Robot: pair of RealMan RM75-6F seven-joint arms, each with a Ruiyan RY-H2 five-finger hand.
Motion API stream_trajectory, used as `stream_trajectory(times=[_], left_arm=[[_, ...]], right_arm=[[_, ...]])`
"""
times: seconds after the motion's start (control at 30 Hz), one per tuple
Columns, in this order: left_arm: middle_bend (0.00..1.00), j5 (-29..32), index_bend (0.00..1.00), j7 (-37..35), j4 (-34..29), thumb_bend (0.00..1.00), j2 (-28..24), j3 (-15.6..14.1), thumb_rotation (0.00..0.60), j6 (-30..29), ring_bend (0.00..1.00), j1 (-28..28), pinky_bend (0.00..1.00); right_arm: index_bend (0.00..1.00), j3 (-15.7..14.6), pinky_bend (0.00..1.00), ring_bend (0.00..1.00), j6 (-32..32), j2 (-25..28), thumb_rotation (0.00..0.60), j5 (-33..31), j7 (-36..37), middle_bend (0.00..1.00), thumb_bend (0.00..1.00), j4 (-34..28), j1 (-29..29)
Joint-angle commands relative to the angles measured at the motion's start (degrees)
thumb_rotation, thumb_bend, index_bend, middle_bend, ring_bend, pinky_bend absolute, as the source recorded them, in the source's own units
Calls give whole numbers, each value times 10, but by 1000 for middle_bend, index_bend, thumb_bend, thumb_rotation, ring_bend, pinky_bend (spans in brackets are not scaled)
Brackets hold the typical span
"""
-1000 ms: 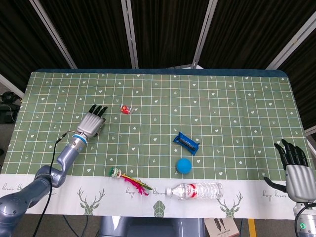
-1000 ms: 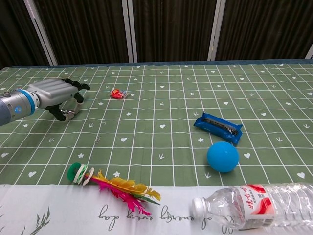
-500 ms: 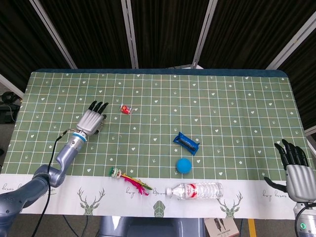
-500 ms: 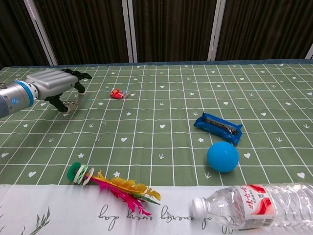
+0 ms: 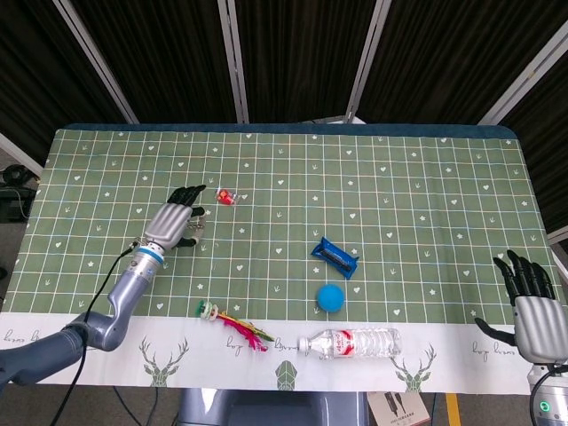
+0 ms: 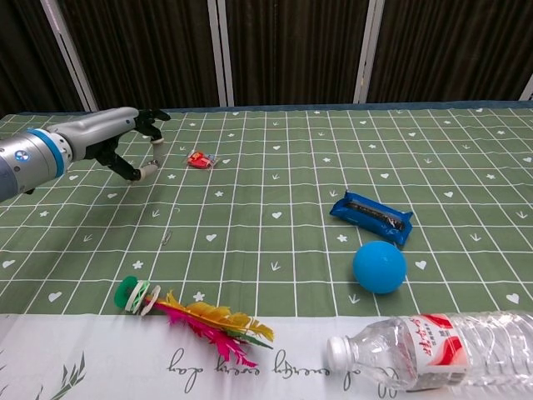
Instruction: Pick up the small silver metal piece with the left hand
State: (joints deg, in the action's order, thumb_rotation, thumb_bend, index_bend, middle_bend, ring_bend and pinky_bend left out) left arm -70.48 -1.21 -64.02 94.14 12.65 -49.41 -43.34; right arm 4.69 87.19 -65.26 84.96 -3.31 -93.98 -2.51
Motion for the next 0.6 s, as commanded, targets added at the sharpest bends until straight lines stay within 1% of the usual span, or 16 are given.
stream_trajectory(times=[0.03, 0.13, 0.27, 0.43, 0.6], left_arm=[[0, 84, 557, -26, -127, 413, -42, 37, 600, -2, 0, 33, 0], [0, 109, 565, -39, -181, 413, -56, 42, 600, -5, 0, 47, 0], [0, 118, 570, -66, -221, 413, -63, 45, 600, -16, 0, 62, 0], [0, 122, 573, -93, -245, 413, -69, 39, 600, -14, 0, 75, 0], [0, 123, 573, -98, -240, 413, -67, 30, 600, -12, 0, 80, 0]], right_arm=[[107, 0, 57, 0, -1, 1, 600, -1, -1, 0, 48, -1, 0], [107, 0, 58, 0, -2, 0, 600, -1, -3, 0, 49, -1, -1], [107, 0, 58, 0, -2, -1, 600, -1, -6, 0, 48, -1, -1], [107, 0, 57, 0, -1, -1, 600, -1, -8, 0, 49, -2, -1], [107, -1, 57, 0, 1, -2, 600, 3, -10, 0, 47, -2, -1]])
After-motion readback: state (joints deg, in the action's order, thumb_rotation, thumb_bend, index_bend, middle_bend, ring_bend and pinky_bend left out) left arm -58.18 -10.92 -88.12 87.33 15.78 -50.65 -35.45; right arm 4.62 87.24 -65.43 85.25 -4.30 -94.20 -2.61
